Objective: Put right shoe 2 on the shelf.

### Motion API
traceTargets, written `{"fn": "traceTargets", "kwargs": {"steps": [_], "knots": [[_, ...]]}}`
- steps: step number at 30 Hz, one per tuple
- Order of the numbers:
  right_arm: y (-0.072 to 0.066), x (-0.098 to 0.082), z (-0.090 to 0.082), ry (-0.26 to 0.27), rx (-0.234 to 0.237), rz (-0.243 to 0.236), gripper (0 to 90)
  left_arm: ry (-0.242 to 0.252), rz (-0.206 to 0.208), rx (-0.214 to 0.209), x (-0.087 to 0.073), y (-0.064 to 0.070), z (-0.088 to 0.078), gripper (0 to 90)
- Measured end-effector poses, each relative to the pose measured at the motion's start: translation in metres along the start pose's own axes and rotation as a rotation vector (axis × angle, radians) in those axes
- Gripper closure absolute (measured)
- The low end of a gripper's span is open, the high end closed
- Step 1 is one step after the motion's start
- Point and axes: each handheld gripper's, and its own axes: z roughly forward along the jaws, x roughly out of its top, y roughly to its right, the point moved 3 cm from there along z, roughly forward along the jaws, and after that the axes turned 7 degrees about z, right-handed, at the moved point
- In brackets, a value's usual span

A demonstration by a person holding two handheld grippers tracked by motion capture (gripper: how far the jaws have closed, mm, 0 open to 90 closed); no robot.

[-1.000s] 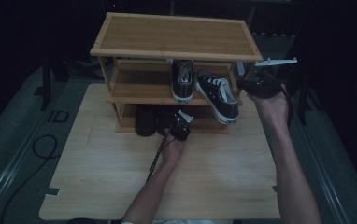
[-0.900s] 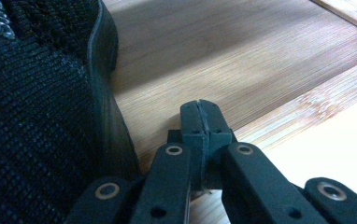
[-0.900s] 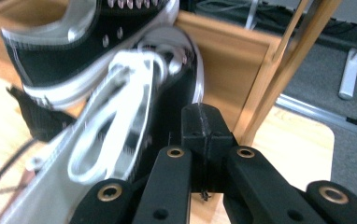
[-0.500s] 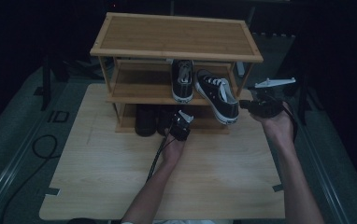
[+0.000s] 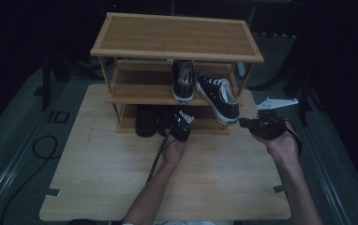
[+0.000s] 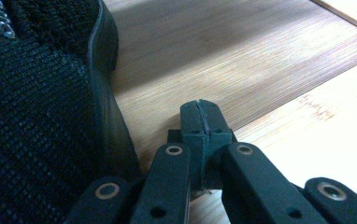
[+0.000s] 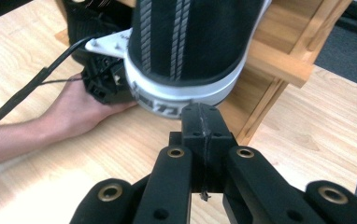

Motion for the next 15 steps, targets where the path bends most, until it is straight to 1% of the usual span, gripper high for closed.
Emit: {"fn": "traceTargets", "kwargs": {"steps": [3,15], "knots": [[-0.003,-0.0033,0.0005,-0.005,0.007,-0.012,90.0,0.0,-0.001,0.0,0.0,0.0,0.0,90.0],[-0.006,-0.0036,0.0039,0.003,0.013,-0.017,90.0,0.0,0.0,0.0,0.0001,0.0,0.0001,90.0]]}}
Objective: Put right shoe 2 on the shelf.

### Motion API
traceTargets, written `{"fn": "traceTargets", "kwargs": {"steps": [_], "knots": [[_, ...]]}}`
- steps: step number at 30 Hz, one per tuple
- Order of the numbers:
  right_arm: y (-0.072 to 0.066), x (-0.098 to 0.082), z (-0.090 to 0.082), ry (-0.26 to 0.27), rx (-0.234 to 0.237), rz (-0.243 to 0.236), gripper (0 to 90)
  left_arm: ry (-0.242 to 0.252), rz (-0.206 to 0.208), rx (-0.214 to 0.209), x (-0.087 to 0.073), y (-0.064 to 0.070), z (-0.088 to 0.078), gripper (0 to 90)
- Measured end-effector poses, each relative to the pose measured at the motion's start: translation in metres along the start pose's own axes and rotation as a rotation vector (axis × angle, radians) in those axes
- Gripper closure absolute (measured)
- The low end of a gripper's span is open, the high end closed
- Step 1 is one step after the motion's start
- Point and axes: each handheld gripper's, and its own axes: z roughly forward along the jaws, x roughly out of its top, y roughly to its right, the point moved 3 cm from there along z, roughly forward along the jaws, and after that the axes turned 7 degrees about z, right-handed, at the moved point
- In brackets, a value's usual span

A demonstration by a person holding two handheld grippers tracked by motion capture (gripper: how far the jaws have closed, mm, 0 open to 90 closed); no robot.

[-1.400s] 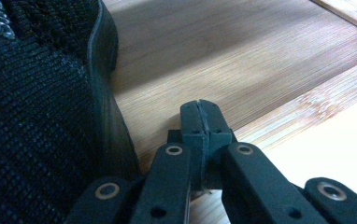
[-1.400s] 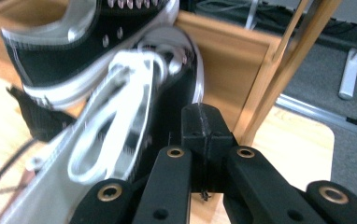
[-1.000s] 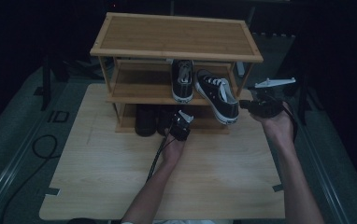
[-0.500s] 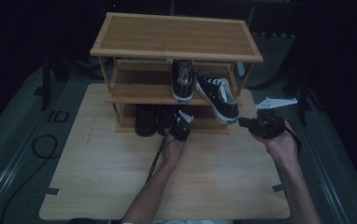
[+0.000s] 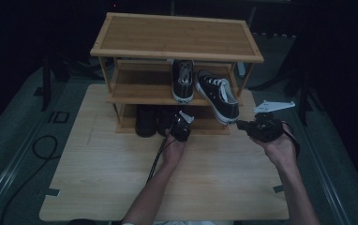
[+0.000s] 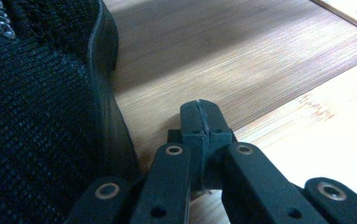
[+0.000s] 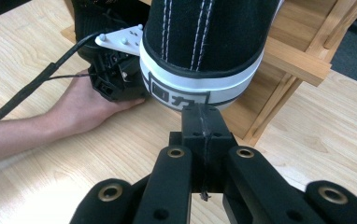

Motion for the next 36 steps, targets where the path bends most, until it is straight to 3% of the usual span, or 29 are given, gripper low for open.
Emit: {"fn": "traceTargets", "kwargs": {"steps": [18,24,36], "knots": [[-0.006,0.009,0.009,0.018,0.014,0.001,90.0,0.001,-0.005,-0.003,0.0,0.0,0.0,90.0],[-0.007,0.013,0.014,0.018,-0.004,-0.014,90.0,0.001,-0.004,-0.002,0.0,0.001,0.0,90.0],[-0.007,0.015,0.019,0.029,0.011,0.007,90.0,-0.001,-0.001,-0.001,0.0,0.001,0.0,90.0]]}}
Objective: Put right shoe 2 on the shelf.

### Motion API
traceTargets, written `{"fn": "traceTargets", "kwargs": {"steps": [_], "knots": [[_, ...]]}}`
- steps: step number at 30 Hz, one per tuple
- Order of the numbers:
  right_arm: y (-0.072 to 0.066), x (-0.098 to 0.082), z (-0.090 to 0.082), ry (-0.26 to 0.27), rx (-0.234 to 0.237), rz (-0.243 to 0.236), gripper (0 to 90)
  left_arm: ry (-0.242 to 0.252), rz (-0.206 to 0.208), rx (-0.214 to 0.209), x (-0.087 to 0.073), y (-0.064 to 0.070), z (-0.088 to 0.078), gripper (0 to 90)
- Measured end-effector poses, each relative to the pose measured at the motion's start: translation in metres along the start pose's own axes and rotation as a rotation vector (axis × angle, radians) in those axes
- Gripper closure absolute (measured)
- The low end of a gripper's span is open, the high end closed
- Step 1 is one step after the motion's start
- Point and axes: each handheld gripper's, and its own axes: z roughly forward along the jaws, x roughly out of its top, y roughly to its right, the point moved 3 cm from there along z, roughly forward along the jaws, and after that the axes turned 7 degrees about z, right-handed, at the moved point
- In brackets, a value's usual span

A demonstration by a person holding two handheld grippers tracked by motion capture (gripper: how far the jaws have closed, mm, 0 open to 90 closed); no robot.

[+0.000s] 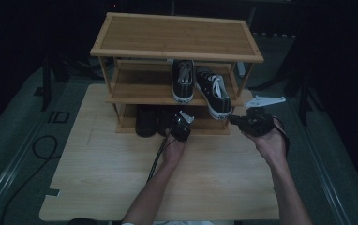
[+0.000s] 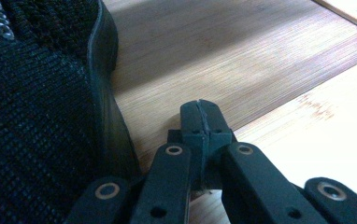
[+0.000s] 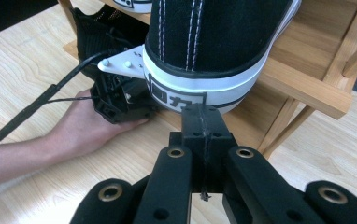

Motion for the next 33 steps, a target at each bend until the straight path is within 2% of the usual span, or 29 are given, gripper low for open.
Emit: {"fn": "traceTargets", "kwargs": {"steps": [4,12,19,33], "knots": [[-0.006,0.005,0.003,0.018,0.023,-0.003,90.0,0.002,-0.002,0.0,0.0,0.0,0.0,90.0],[-0.006,0.009,0.003,0.029,0.028,0.003,90.0,0.003,0.0,0.004,0.0,0.0,0.0,90.0],[-0.013,0.012,0.011,0.036,0.062,0.001,90.0,0.002,0.0,0.004,0.0,0.0,0.0,90.0],[-0.021,0.016,0.021,0.038,0.081,-0.001,90.0,0.002,-0.002,0.008,0.0,0.0,0.0,90.0]]}}
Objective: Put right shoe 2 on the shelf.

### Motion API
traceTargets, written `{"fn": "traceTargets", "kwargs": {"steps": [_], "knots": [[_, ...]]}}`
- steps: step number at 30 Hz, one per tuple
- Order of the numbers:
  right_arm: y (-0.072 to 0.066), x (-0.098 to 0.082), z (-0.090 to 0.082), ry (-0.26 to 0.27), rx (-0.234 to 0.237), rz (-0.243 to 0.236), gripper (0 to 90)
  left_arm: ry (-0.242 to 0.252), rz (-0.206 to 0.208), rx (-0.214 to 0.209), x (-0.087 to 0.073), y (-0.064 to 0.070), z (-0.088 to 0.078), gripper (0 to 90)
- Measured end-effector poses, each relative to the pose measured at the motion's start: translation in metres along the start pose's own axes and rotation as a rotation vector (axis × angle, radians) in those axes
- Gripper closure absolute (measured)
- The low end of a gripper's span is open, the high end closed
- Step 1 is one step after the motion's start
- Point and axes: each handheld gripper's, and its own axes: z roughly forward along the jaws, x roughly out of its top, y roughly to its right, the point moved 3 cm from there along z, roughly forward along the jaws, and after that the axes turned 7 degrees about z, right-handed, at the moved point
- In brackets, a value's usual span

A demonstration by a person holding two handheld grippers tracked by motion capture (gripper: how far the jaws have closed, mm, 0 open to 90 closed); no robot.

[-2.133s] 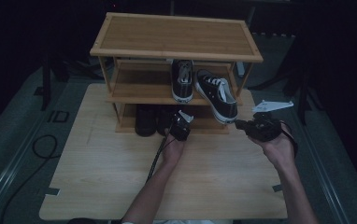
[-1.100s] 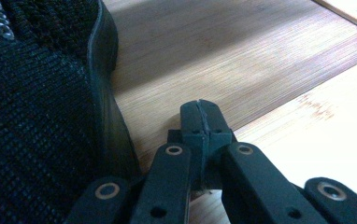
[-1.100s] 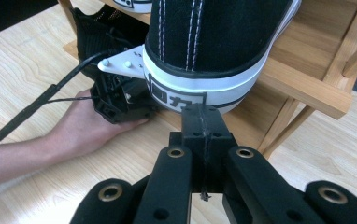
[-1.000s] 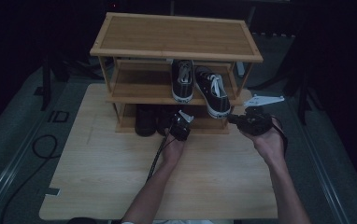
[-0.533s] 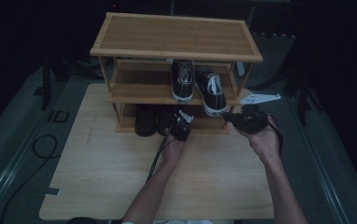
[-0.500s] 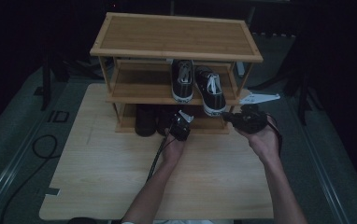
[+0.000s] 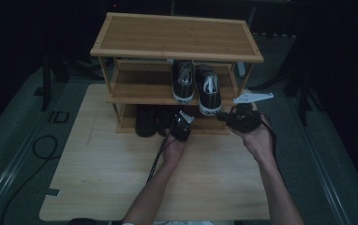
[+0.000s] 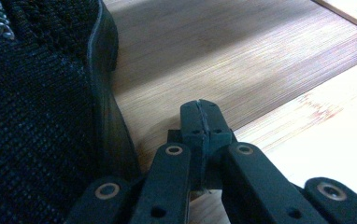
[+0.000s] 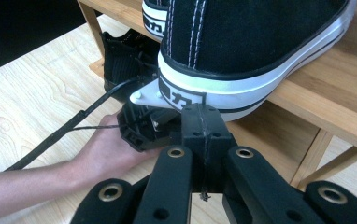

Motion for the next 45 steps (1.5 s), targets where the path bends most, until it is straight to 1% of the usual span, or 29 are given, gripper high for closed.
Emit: {"fn": "traceTargets", "kwargs": {"steps": [4,9,12,17,22,28,33,38,40,41,45], "knots": [[-0.004,0.002,0.004,-0.002,0.004,-0.008,90.0,-0.001,-0.001,0.0,0.0,0.0,0.0,90.0],[-0.005,0.004,0.008,-0.001,0.006,-0.015,90.0,0.0,-0.002,-0.001,0.0,0.0,0.0,90.0],[-0.001,0.003,0.006,-0.005,-0.002,-0.014,90.0,0.001,-0.001,-0.001,0.0,0.0,0.0,90.0],[0.011,0.0,0.002,-0.001,-0.029,0.012,90.0,0.0,0.0,-0.004,0.0,0.0,0.0,90.0],[0.017,0.001,0.0,0.006,-0.048,0.022,90.0,0.0,0.002,-0.004,0.0,0.0,0.0,90.0],[0.015,0.0,0.004,0.008,-0.048,0.025,90.0,0.0,0.0,-0.004,0.0,0.001,0.0,90.0],[0.013,0.002,0.007,0.008,-0.035,0.024,90.0,0.002,0.0,-0.003,0.0,0.001,0.0,90.0],[0.006,0.005,0.02,-0.009,-0.033,0.01,90.0,0.001,-0.001,-0.005,0.0,0.0,0.0,90.0],[0.006,0.006,0.021,-0.009,-0.034,0.008,90.0,0.002,0.0,-0.005,0.0,0.0,0.0,90.0],[0.005,0.007,0.025,-0.005,-0.03,0.011,90.0,0.003,0.001,-0.005,0.0,0.0,0.0,90.0],[0.006,0.01,0.025,-0.002,-0.032,0.012,90.0,0.001,0.001,-0.005,0.0,0.0,0.0,90.0]]}}
